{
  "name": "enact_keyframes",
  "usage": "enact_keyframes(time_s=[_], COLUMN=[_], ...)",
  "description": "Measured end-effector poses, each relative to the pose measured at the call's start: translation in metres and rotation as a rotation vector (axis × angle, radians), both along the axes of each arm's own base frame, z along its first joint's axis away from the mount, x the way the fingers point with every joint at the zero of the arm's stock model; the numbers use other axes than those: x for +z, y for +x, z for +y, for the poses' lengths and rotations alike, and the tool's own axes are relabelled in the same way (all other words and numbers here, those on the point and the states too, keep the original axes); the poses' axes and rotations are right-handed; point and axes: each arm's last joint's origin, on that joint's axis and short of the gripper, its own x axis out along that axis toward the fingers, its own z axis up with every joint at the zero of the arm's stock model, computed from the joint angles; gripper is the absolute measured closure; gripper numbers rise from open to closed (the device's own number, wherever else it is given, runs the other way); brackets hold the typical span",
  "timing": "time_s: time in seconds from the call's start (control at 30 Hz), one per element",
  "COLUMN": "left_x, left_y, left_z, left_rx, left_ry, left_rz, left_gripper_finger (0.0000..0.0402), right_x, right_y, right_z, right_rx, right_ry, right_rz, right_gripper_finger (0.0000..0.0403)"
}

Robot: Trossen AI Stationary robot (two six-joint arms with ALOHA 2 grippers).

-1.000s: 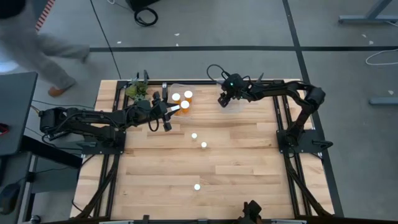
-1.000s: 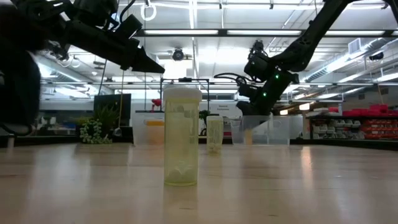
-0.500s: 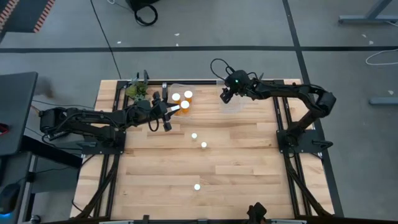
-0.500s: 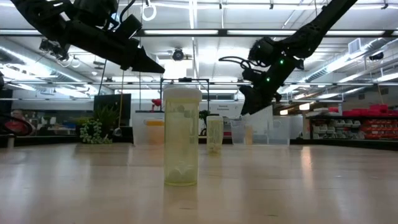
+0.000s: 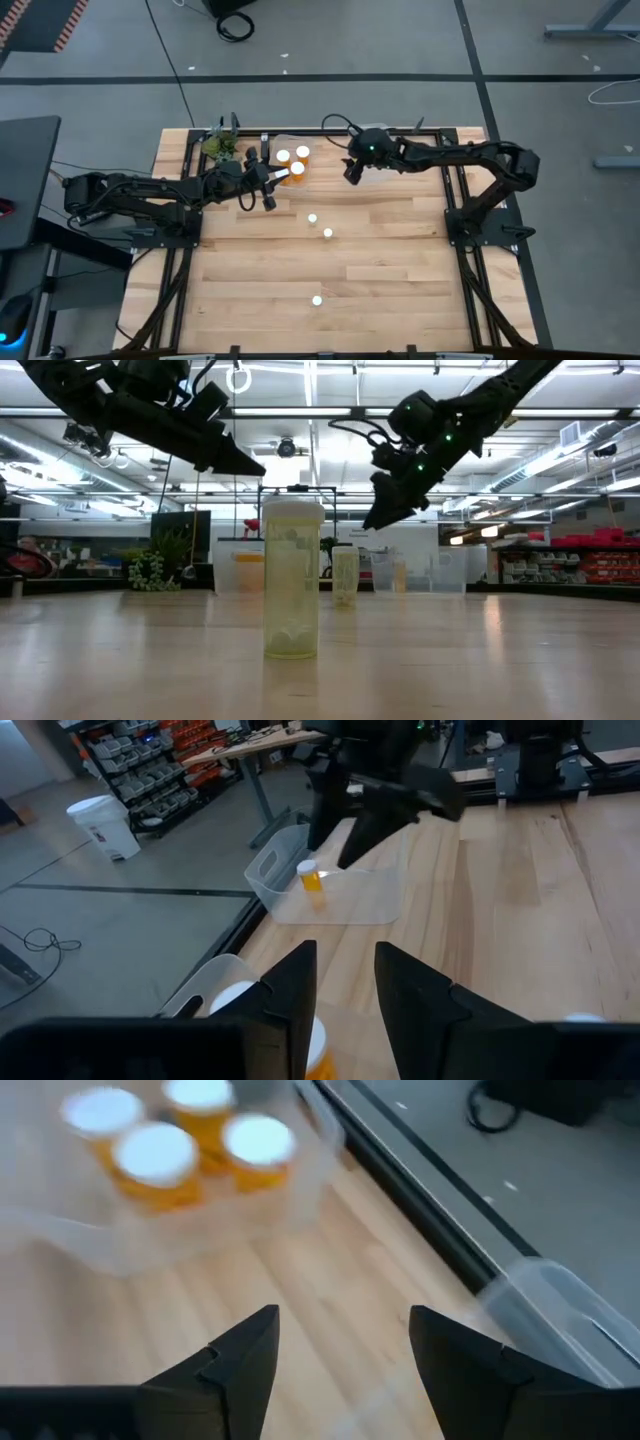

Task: Pick and place medicine bottles into bin by pill shape (circle, oval)
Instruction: Put the small yellow pill bottle into the right transparent bin

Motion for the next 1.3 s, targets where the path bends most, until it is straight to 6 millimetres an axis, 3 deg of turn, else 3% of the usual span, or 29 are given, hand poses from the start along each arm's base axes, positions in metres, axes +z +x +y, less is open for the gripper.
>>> enact_keyframes(time_s=[0.2, 0.37, 0.5, 0.77, 0.9, 1.3], left_x=[0.0, 0.0, 0.0, -0.001, -0.001, -0.003], left_y=[0.0, 0.0, 0.0, 0.0, 0.0, -0.001], left_z=[0.0, 0.0, 0.0, 0.0, 0.0, 0.0], left_rx=[0.0, 0.0, 0.0, 0.004, 0.005, 0.021], left_ry=[0.001, 0.0, -0.001, -0.019, -0.022, -0.094], left_rz=[-0.003, -0.003, -0.001, -0.002, 0.004, -0.01], left_gripper_finger=[0.0289, 0.0286, 0.0286, 0.0289, 0.0284, 0.0278], right_x=[0.01, 0.004, -0.004, 0.001, 0.006, -0.006], right_y=[0.015, 0.025, 0.042, 0.075, 0.087, 0.109], right_z=[0.019, 0.037, 0.06, 0.094, 0.106, 0.13], right_rx=[0.112, 0.182, 0.247, 0.349, 0.39, 0.456], right_ry=[0.031, 0.093, 0.129, 0.146, 0.142, 0.153], right_rz=[-0.056, -0.077, -0.066, -0.006, 0.003, 0.037], right_gripper_finger=[0.0171, 0.0171, 0.0171, 0.0171, 0.0171, 0.0171])
